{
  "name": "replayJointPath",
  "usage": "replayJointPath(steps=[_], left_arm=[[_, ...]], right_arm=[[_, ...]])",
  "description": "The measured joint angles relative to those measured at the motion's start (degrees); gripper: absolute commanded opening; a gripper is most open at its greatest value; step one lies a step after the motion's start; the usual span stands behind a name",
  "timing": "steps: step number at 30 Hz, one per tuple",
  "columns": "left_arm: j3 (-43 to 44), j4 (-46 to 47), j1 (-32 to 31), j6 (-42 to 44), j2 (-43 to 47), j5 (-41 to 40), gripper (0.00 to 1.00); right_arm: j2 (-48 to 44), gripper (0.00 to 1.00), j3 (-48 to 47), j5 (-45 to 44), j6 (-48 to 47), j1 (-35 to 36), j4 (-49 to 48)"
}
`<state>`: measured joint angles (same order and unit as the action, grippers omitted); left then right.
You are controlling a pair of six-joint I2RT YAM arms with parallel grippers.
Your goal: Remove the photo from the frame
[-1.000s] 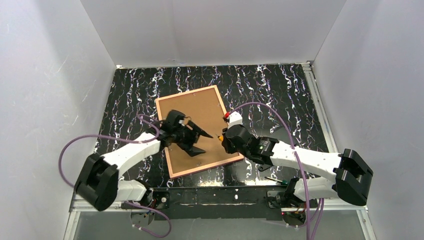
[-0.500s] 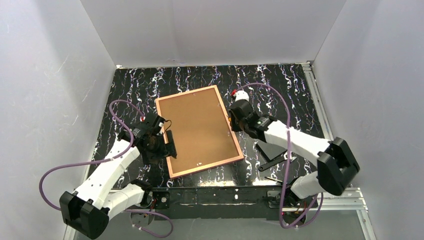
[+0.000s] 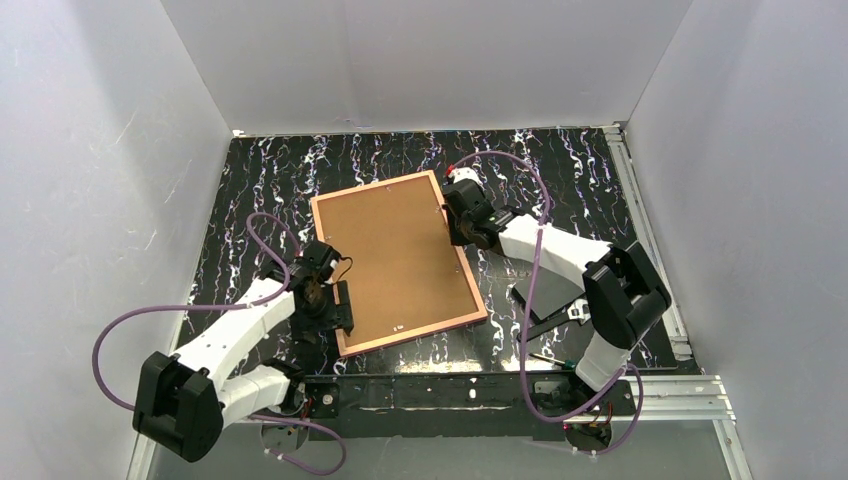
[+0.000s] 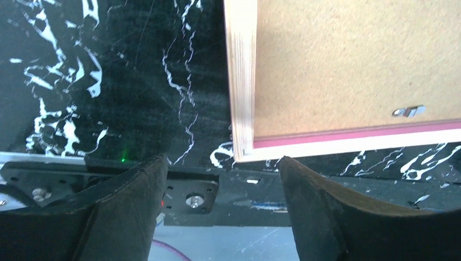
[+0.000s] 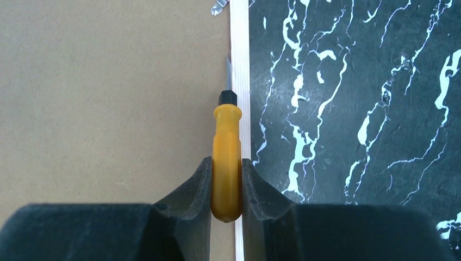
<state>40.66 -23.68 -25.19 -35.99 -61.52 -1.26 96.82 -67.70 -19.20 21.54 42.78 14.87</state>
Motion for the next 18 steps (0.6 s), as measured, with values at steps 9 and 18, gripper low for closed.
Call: replayJointPath(steps=[9, 18], left_arm=[[-1.95, 7.37, 0.00, -1.40, -4.31, -0.68, 0.52], [-4.31, 9.25, -0.04, -2.47, -5.53, -2.40, 0.39]], right_arm=[[4.44, 0.01, -2.75, 0.35, -1.03, -1.33, -2.47], [8.22, 0.01, -5.49, 1.25, -2.64, -2.69, -5.49]])
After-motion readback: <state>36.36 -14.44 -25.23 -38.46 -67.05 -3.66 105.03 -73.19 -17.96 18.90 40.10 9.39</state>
